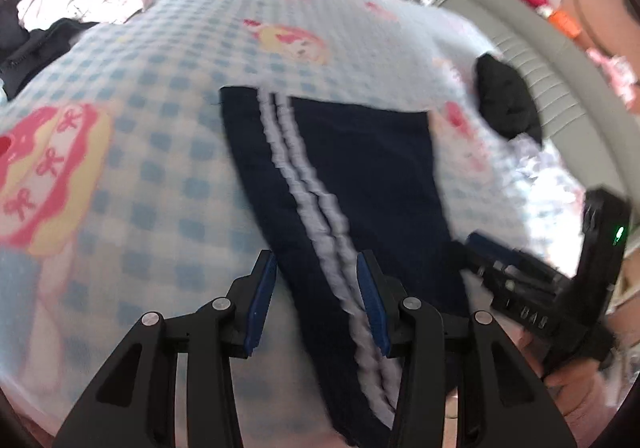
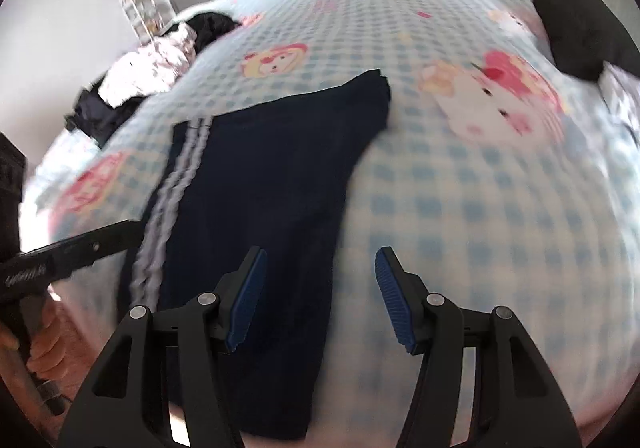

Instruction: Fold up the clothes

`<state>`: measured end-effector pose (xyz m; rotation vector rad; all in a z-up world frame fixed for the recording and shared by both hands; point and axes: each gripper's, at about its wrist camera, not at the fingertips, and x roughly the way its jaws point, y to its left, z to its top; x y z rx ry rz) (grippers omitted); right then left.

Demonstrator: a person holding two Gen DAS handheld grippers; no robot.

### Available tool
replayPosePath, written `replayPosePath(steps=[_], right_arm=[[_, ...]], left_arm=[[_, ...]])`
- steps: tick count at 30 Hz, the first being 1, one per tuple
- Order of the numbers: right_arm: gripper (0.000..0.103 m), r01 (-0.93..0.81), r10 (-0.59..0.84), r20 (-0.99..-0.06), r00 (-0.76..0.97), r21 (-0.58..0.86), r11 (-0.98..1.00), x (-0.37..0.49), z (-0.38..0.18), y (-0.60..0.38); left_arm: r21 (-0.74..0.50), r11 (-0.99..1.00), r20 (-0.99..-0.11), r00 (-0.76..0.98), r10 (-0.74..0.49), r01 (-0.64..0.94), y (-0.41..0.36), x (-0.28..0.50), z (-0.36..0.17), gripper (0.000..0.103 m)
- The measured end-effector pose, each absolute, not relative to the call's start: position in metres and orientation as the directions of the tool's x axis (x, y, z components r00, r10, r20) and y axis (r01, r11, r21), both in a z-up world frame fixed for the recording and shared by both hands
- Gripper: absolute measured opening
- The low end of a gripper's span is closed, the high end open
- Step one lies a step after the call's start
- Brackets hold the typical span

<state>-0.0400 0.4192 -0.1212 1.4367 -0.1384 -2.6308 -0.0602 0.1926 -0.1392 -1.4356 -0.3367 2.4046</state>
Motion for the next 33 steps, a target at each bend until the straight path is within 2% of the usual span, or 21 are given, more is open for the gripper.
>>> replayPosePath(steps=[2,5,11,15,25,29,31,32,33], right_arm=[[0.058,0.058,-0.130,-0.853,-0.506,0.117,-0.991,-0.055,-0.133,0.421],[0.057,0.050,-0.155,-0.857,-0.492,0.150,-0.987,-0.057,-0.141,0.437],[0.058,0.061,-0.259,-0.800,-0.541,0.270,-0.961,-0.057,-0.119,0.461],[0.058,0.022,-0.220,-0.811,-0.542,0.248,-0.969,-0.094,-0.113,0.460],[0.059,-0.019,-0.181,-0.847,-0.500,0.220,-0.975,-0.164,-0.138,0.456],[0.063,-0.018,-0.188,-0.853,-0.487,0.225,-0.974,-0.181,-0.148,0.454],[0.065,-0.013,-0.201,-0.850,-0.487,0.237,-0.971,-0.186,-0.154,0.453],[0.062,-0.009,-0.214,-0.843,-0.494,0.251,-0.968,-0.186,-0.154,0.453],[0.048,-0.005,-0.230,-0.833,-0.504,0.269,-0.963,-0.186,-0.154,0.453]], left_arm=[[-0.311,-0.940,-0.831,-0.440,0.339,-0.138,0.191,-0.066,-0.147,0.044],[-0.320,-0.935,-0.836,-0.419,0.354,-0.150,0.181,-0.072,-0.150,0.046],[-0.493,-0.853,-0.743,-0.426,0.516,-0.174,0.164,-0.093,-0.137,0.046],[-0.490,-0.862,-0.754,-0.435,0.493,-0.127,0.156,-0.124,-0.144,0.046],[-0.574,-0.812,-0.716,-0.418,0.560,-0.104,0.156,-0.166,-0.164,0.046],[-0.545,-0.831,-0.733,-0.419,0.536,-0.109,0.160,-0.175,-0.170,0.046],[-0.528,-0.840,-0.735,-0.430,0.524,-0.123,0.163,-0.176,-0.169,0.041],[-0.519,-0.845,-0.736,-0.436,0.519,-0.130,0.164,-0.176,-0.168,0.031],[-0.510,-0.849,-0.734,-0.445,0.513,-0.138,0.165,-0.176,-0.165,0.020]])
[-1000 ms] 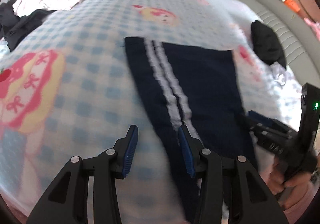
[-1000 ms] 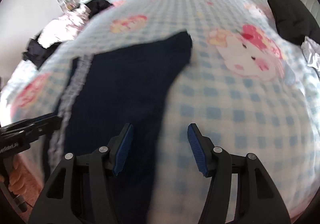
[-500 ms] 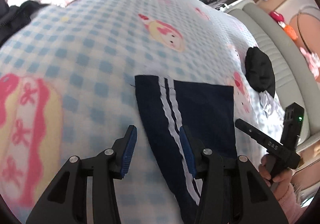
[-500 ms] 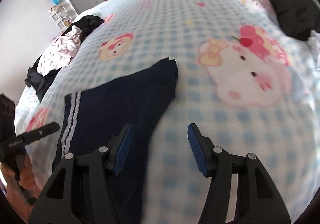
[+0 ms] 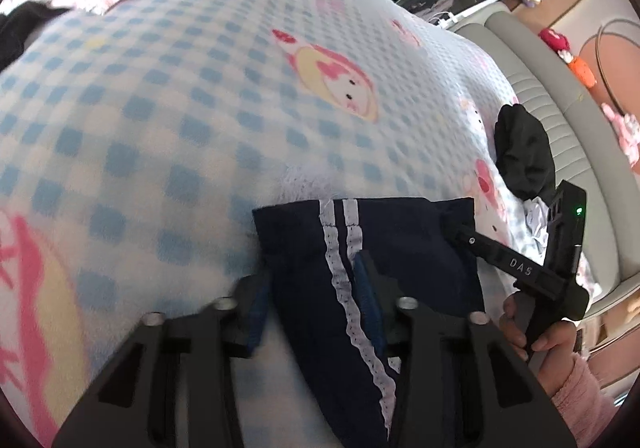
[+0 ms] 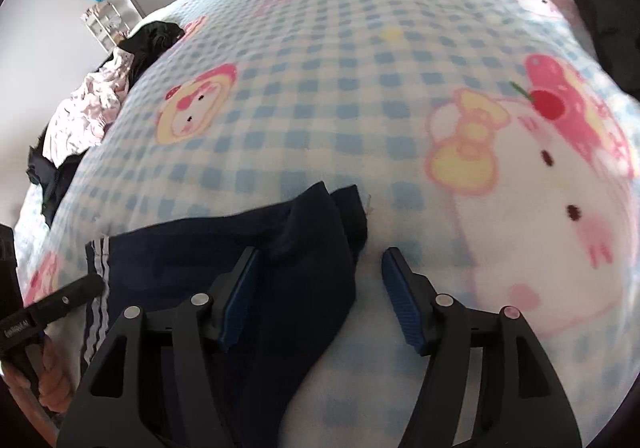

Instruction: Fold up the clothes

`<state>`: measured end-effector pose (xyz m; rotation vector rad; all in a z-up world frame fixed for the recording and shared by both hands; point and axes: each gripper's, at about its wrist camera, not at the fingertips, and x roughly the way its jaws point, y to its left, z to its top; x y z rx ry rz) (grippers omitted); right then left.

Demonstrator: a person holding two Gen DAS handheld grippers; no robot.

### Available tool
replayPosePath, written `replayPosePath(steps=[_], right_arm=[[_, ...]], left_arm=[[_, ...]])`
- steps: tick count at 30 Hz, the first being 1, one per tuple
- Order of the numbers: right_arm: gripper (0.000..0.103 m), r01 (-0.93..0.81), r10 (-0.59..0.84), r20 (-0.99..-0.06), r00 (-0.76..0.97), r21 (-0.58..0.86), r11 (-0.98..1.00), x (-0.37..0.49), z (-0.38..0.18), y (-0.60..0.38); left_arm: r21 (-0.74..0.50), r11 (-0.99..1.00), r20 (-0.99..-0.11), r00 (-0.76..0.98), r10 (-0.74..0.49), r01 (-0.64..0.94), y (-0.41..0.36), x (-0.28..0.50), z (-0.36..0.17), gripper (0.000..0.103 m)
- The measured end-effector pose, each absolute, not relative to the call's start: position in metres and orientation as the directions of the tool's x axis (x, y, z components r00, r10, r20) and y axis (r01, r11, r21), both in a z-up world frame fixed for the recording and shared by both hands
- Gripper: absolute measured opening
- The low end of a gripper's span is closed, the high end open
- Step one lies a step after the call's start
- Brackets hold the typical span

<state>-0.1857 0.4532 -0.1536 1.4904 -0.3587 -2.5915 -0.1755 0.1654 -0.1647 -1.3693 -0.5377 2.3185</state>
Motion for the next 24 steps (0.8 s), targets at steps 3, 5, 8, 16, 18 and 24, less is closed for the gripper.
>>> replayPosePath(steps=[3,5,8,16,18,24], right_arm=[[0.013,0.013,-0.291,-0.782,-0.552,0.341,-0.940,-0.180,-0.143,0.459],[0.010,0.020,-0.338,-0.738,-0.584,0.403,-0.915,-0.175,-0.134,0.467],[0.010,0.026,-0.369,-0.657,-0.657,0.470,-0.883,-0.164,-0.113,0.481],[0.033,-0.061,-0.347,-0.744,-0.571,0.460,-0.886,-0.194,-0.131,0.495],[0.040,-0.098,-0.340,-0.771,-0.539,0.458,-0.884,-0.201,-0.142,0.499],[0.043,-0.152,-0.196,-0.738,-0.646,0.376,-0.914,-0.184,-0.116,0.520]], left_arm=[[-0.486,-0.858,-0.718,-0.484,0.500,-0.166,0.169,-0.173,-0.152,0.012],[-0.478,-0.859,-0.698,-0.514,0.498,-0.184,0.170,-0.170,-0.140,0.011],[-0.469,-0.861,-0.672,-0.552,0.493,-0.198,0.170,-0.169,-0.126,0.011],[-0.494,-0.865,-0.730,-0.498,0.468,-0.089,0.155,-0.194,-0.157,0.008],[-0.486,-0.867,-0.727,-0.500,0.471,-0.110,0.155,-0.190,-0.158,0.011],[-0.370,-0.920,-0.699,-0.614,0.368,-0.130,0.163,-0.185,-0.124,0.027]])
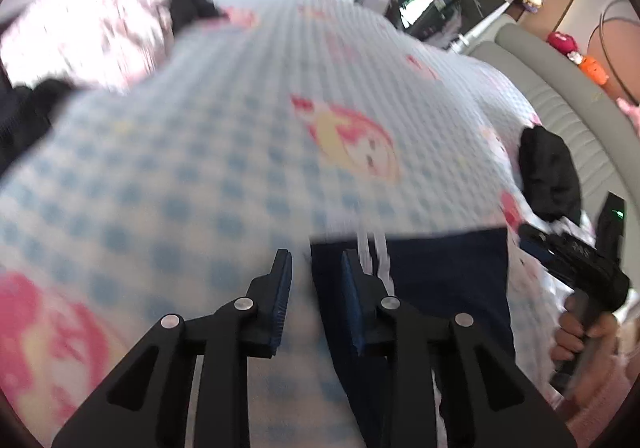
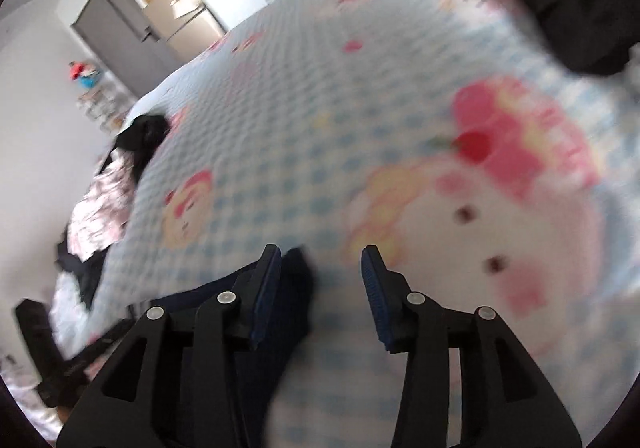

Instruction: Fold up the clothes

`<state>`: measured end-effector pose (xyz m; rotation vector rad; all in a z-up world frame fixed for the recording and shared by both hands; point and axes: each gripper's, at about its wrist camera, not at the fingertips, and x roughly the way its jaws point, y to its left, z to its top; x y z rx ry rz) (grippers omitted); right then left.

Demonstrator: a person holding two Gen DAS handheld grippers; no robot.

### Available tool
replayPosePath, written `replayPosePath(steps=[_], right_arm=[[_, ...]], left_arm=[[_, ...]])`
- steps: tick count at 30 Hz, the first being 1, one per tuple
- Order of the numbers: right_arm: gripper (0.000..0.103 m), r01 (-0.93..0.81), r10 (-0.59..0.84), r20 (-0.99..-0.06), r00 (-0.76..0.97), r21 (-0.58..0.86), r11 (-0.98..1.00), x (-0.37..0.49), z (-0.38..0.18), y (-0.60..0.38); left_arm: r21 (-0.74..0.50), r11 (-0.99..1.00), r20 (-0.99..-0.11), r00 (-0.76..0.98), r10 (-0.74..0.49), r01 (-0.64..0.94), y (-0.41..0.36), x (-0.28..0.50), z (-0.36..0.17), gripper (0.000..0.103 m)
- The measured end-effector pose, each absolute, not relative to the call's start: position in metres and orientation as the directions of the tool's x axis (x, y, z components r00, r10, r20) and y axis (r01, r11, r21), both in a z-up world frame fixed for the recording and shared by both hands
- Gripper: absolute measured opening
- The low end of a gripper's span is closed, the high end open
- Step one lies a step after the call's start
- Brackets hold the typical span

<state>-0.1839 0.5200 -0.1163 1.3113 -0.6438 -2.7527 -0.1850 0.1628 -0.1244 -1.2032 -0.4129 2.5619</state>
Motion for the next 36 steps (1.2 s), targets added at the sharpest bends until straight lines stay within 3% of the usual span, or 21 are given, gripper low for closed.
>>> replayPosePath(steps=[2,4,7,8,10,13,16,18,25,29,33,36], right_arm=[[0.043,-0.110,-0.187,-0.735,-0.652,0.335,-0.936,-0.182,-0.108,0.514],[0.043,-0.028,-0.194,-0.743,-0.640,0.276,-0.961,-0.181,-0.104,0.500],[0.038,0.075,-0.182,-0.803,-0.567,0.170,-0.983,-0.188,-0.116,0.474],[0.030,0.084,-0.168,-0.818,-0.551,0.146,-0.986,-0.191,-0.122,0.469],[0.028,0.084,-0.151,-0.834,-0.530,0.126,-0.988,-0.200,-0.135,0.463],[0.028,0.031,-0.144,-0.820,-0.554,0.152,-0.988,-0.209,-0.144,0.471],[0.037,-0.067,-0.177,-0.816,-0.551,0.255,-0.965,-0.217,-0.152,0.493],[0.037,-0.105,-0.209,-0.797,-0.566,0.321,-0.941,-0.211,-0.147,0.506],[0.039,-0.056,-0.285,-0.732,-0.619,0.403,-0.914,-0.133,-0.108,0.503],[0.040,0.014,-0.276,-0.793,-0.543,0.321,-0.947,-0.080,-0.111,0.460],[0.045,0.027,-0.162,-0.863,-0.479,0.170,-0.985,-0.029,-0.126,0.419],[0.045,0.039,-0.124,-0.876,-0.467,0.120,-0.992,-0.004,-0.132,0.404]], left_arm=[[-0.404,-0.888,-0.677,-0.581,0.451,-0.219,0.176,-0.187,-0.116,0.028],[-0.376,-0.873,-0.723,-0.492,0.485,-0.310,0.203,-0.194,-0.121,0.028],[-0.256,-0.901,-0.799,-0.448,0.402,-0.351,0.232,-0.204,-0.137,0.028],[-0.252,-0.903,-0.812,-0.432,0.392,-0.347,0.236,-0.209,-0.143,0.028],[-0.248,-0.910,-0.816,-0.434,0.381,-0.332,0.238,-0.216,-0.149,0.027],[-0.272,-0.922,-0.796,-0.475,0.376,-0.274,0.226,-0.226,-0.147,0.028],[-0.307,-0.924,-0.789,-0.482,0.382,-0.229,0.211,-0.222,-0.142,0.028],[-0.318,-0.920,-0.779,-0.491,0.391,-0.227,0.203,-0.213,-0.135,0.036],[-0.390,-0.881,-0.750,-0.463,0.473,-0.267,0.199,-0.134,-0.112,0.045],[-0.243,-0.940,-0.819,-0.468,0.331,-0.241,0.220,-0.091,-0.113,0.046],[-0.095,-0.972,-0.856,-0.482,0.190,-0.214,0.238,-0.045,-0.123,0.046],[-0.057,-0.974,-0.863,-0.480,0.158,-0.218,0.245,-0.023,-0.133,0.046]])
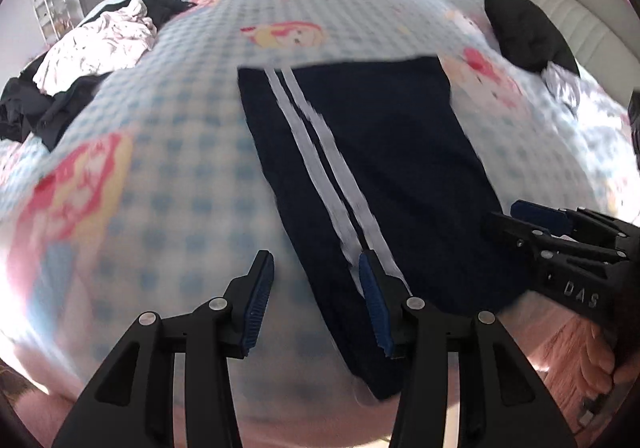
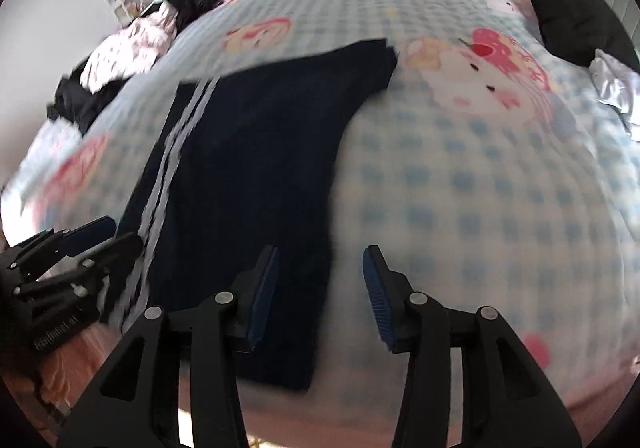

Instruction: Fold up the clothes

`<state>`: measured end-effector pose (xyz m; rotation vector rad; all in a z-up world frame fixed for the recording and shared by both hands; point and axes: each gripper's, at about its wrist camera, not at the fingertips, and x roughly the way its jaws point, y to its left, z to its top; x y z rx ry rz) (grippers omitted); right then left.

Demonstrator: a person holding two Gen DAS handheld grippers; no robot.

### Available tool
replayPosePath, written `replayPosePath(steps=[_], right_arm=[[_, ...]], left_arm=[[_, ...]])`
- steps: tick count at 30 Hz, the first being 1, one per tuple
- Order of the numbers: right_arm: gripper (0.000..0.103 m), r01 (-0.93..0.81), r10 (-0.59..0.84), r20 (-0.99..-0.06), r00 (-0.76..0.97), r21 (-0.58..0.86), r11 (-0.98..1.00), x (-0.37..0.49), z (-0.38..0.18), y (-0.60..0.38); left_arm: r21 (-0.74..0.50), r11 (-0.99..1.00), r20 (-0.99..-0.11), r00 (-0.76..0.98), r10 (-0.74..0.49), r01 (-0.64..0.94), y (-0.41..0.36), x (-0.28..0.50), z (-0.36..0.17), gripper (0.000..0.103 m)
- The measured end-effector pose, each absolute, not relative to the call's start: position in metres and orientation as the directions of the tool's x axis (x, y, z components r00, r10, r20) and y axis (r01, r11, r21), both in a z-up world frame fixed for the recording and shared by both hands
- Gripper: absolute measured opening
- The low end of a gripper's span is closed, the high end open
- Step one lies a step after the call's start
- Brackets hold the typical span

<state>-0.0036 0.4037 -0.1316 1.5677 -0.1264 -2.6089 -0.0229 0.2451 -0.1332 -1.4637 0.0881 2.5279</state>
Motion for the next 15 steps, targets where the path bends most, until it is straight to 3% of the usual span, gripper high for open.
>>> replayPosePath(steps=[2,7,15], right_arm=[[0.045,0.046,-0.115,-0.883,-0.455,0.105,-0.993,0.004,-0.134,0.399],[0.045,0.057,-0.092,-0.884,-0.459,0.074,-0.996,0.018,-0.126,0.392],[0.045,0.032,-0.107,-0.888,-0.448,0.103,-0.994,0.029,-0.133,0.399]], left_arm=[[-0.053,-0.974,-0.860,-0.486,0.156,-0.220,0.247,-0.020,-0.131,0.046],[-0.175,-0.964,-0.822,-0.509,0.255,-0.201,0.238,-0.014,-0.117,0.046],[-0.122,-0.978,-0.853,-0.486,0.191,-0.170,0.228,-0.005,-0.135,0.048]])
